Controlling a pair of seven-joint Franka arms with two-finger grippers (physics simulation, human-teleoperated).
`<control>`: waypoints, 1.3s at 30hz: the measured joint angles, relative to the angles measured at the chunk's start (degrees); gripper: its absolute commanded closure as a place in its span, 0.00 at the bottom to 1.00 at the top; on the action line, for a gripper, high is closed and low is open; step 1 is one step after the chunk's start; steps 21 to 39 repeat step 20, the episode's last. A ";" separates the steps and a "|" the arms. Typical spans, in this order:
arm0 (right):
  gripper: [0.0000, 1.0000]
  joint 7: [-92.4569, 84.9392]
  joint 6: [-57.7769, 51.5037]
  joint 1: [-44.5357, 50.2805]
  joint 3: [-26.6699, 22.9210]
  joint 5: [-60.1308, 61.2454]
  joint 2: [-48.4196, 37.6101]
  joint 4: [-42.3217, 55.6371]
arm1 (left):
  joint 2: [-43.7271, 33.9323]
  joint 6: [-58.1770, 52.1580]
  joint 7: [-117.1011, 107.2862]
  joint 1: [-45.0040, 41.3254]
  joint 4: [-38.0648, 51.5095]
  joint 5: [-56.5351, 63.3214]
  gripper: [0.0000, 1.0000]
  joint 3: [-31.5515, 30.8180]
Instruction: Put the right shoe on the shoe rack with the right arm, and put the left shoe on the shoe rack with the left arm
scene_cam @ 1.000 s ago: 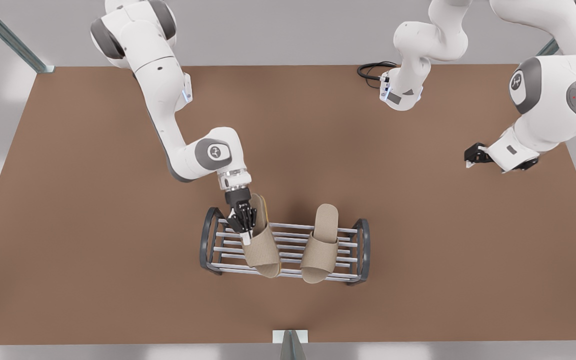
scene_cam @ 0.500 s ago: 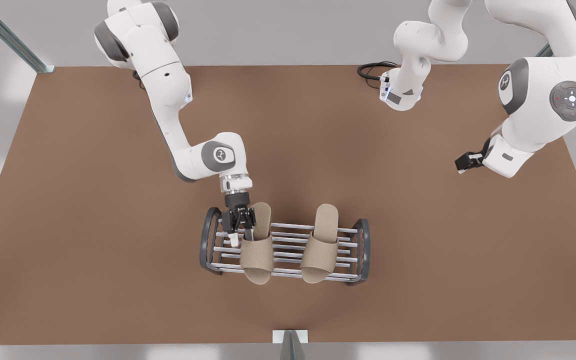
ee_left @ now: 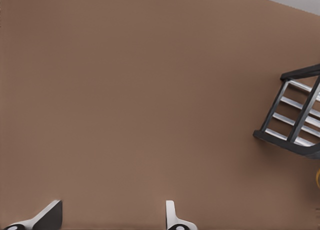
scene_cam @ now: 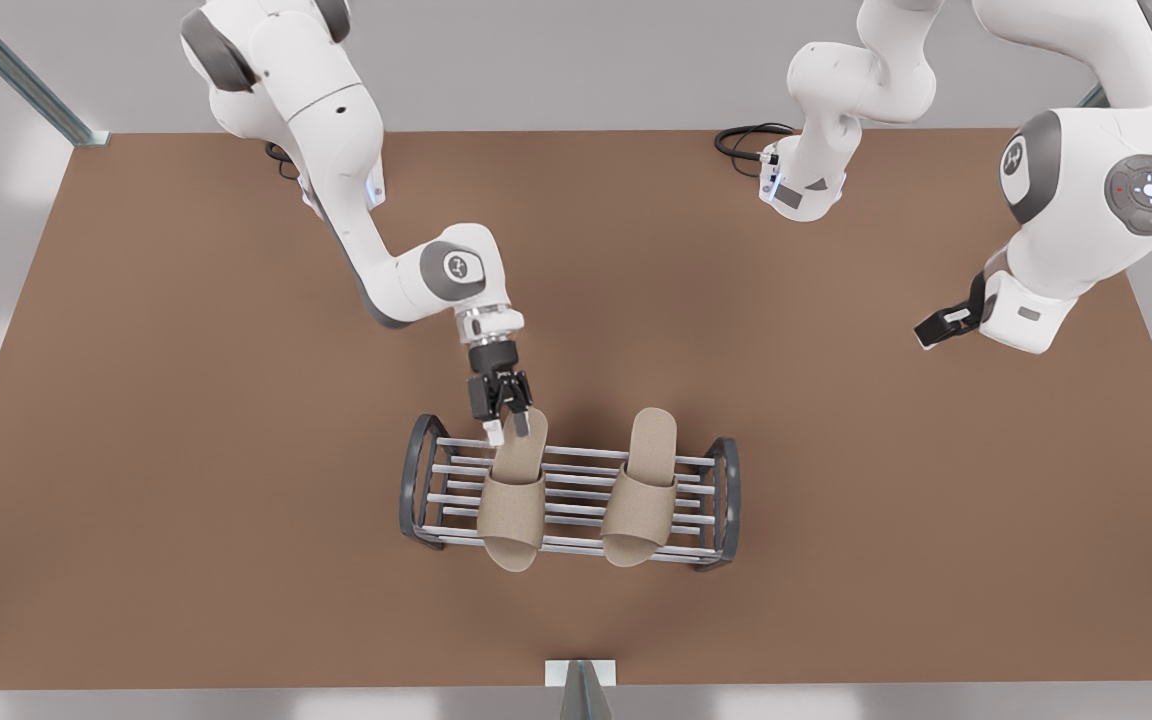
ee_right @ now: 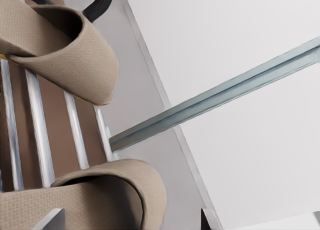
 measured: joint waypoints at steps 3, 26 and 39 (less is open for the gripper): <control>0.00 -0.19 0.70 -0.97 1.08 7.06 -11.45 -5.00 | 0.69 0.01 -0.41 2.40 0.18 -0.16 0.00 -2.14; 0.00 -40.19 -48.83 -29.42 -8.55 127.88 -7.12 21.94 | 7.89 0.89 7.10 17.28 4.84 -2.69 0.00 -17.66; 0.00 -40.19 -48.83 -29.42 -8.55 127.88 -7.12 21.94 | 7.89 0.89 7.10 17.28 4.84 -2.69 0.00 -17.66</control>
